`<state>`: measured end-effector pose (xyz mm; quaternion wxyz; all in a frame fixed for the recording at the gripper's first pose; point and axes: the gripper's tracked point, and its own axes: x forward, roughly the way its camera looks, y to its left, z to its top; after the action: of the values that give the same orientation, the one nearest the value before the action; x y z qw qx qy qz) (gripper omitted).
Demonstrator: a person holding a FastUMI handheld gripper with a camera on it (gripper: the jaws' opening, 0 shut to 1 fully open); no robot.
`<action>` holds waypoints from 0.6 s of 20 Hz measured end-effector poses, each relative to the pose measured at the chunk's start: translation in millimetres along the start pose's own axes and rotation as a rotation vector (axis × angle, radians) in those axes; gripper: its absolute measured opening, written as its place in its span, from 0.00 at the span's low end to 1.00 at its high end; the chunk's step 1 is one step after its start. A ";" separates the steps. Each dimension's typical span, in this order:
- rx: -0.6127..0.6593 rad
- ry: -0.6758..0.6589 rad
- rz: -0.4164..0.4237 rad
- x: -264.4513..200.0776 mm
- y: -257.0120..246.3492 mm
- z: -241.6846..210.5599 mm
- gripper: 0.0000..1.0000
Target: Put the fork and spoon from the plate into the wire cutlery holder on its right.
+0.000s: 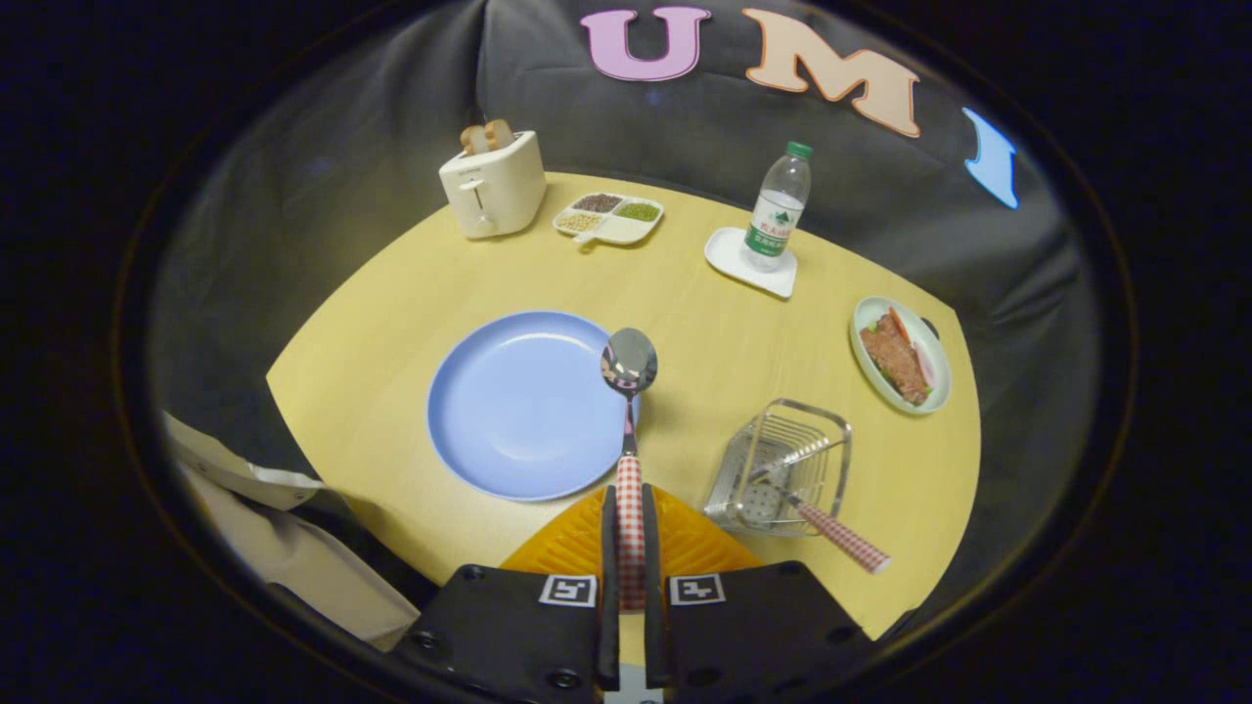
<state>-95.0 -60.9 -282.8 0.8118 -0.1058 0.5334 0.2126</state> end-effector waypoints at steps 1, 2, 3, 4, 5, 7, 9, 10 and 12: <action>-0.016 0.008 0.000 -3.3 -7.4 -1.6 0.13; -0.025 0.016 0.004 -8.0 -14.6 -2.2 0.13; -0.027 0.026 0.018 -11.1 -19.8 -3.7 0.13; -0.031 0.037 0.030 -15.3 -25.0 -4.8 0.13; -0.043 0.049 0.031 -18.7 -34.2 -5.2 0.13; -0.079 0.068 0.018 -24.6 -54.7 -5.3 0.13; -0.103 0.092 0.017 -29.5 -70.6 -4.6 0.13; -0.106 0.107 0.025 -31.2 -76.6 -5.5 0.13; -0.111 0.143 0.041 -35.1 -89.1 -6.4 0.13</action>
<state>-71.4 -150.6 -258.3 0.7599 -0.1547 0.5796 0.2502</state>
